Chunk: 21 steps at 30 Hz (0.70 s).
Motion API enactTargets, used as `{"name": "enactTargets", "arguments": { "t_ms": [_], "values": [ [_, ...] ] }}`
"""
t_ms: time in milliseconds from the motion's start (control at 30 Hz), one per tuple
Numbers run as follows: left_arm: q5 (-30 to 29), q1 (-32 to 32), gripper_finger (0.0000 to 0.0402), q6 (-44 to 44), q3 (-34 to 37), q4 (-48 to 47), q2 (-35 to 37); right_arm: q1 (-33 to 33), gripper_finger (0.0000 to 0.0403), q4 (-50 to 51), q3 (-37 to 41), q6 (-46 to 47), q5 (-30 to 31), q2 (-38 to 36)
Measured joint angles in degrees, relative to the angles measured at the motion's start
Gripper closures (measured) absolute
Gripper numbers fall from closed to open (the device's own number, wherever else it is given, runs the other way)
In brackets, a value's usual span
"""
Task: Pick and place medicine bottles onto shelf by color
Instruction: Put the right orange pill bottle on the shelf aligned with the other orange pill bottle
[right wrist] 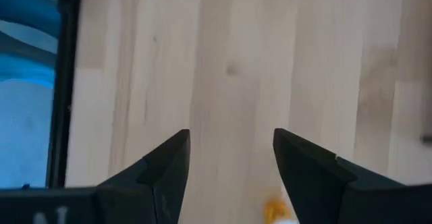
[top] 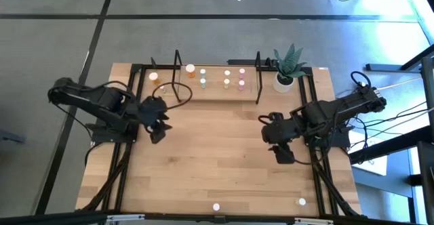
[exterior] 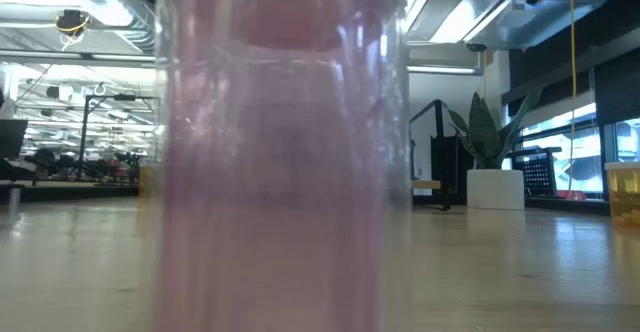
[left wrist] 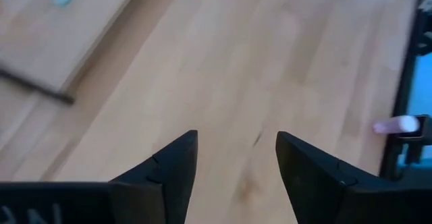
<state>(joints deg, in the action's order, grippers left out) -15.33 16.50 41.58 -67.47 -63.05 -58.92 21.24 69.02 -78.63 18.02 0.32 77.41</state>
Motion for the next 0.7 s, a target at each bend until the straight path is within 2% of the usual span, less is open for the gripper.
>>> {"name": "enactTargets", "arguments": {
  "t_ms": [133,267,433,700],
  "values": [
    [0.0,0.8,0.0208,-1.3,0.0,4.4,-1.5,0.2,0.0187,7.6,0.0,7.7,3.0,-0.4],
    [0.0,2.2,0.0208,-3.1,0.0,6.6,-3.2,1.9,0.0187,12.9,0.3,9.2,6.6,-1.7],
    [0.0,4.1,0.0208,-8.3,0.0,8.9,-6.5,3.5,0.0187,13.1,3.0,11.2,8.7,-6.2],
    [-0.2,3.8,0.0208,-17.8,0.0,20.0,-10.3,3.6,0.0187,10.2,9.5,18.0,8.7,-14.2]
  ]
}}
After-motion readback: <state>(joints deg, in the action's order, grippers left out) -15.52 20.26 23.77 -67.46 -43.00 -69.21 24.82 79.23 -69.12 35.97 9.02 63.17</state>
